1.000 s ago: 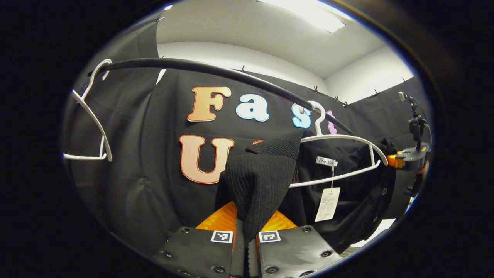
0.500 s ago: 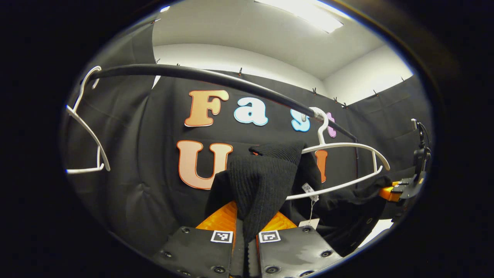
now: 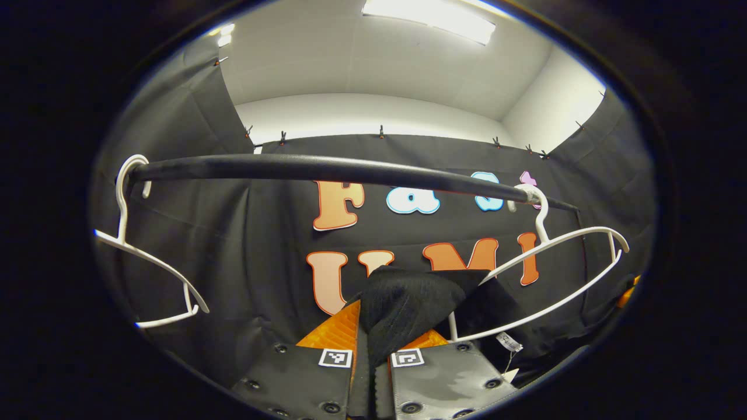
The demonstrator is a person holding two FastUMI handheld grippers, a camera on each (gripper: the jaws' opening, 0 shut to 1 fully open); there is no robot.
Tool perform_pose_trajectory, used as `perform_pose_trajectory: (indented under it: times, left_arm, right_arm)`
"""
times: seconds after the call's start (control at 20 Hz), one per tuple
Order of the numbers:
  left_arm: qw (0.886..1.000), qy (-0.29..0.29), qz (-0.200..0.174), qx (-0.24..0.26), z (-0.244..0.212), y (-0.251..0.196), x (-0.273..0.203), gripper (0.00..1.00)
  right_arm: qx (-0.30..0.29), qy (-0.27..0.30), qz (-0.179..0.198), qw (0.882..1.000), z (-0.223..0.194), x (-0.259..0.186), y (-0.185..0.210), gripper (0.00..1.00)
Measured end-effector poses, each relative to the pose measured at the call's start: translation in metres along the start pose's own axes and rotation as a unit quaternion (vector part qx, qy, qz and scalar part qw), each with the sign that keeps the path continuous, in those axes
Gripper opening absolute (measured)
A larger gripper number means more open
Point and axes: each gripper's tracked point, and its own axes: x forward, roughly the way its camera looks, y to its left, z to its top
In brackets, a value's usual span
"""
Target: Grasp the clothes on the hanger with both hands and then place them into the laundry hamper below.
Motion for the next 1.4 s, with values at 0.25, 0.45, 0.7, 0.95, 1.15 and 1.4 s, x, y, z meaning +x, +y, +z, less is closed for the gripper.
perform_pose_trajectory:
  times: [0.25,0.45,0.7,0.95,1.15,1.4]
  left_arm:
    - [0.999,0.02,0.016,0.018,-0.025,0.011,0.014,0.14]
    - [0.998,0.044,0.032,0.024,-0.052,0.023,0.025,0.13]
    - [0.995,0.075,0.065,0.03,-0.085,0.052,0.033,0.11]
    - [0.99,0.116,0.073,0.022,-0.121,0.064,0.017,0.1]
    - [0.989,0.13,0.058,0.044,-0.131,0.055,-0.011,0.1]
    - [0.987,0.15,0.01,0.05,-0.143,0.016,-0.044,0.1]
  right_arm:
    - [0.022,0.02,0.015,0.999,-0.02,-0.008,0.012,0.03]
    - [0.028,0.023,0.025,0.999,-0.024,-0.014,0.02,0.03]
    - [0.03,0.027,0.037,0.999,-0.03,-0.016,0.028,0.03]
    - [0.036,0.039,0.053,0.997,-0.04,-0.018,0.039,0.03]
    - [0.035,0.046,0.071,0.996,-0.046,-0.023,0.055,0.03]
    - [0.037,0.051,0.092,0.994,-0.048,-0.033,0.073,0.03]
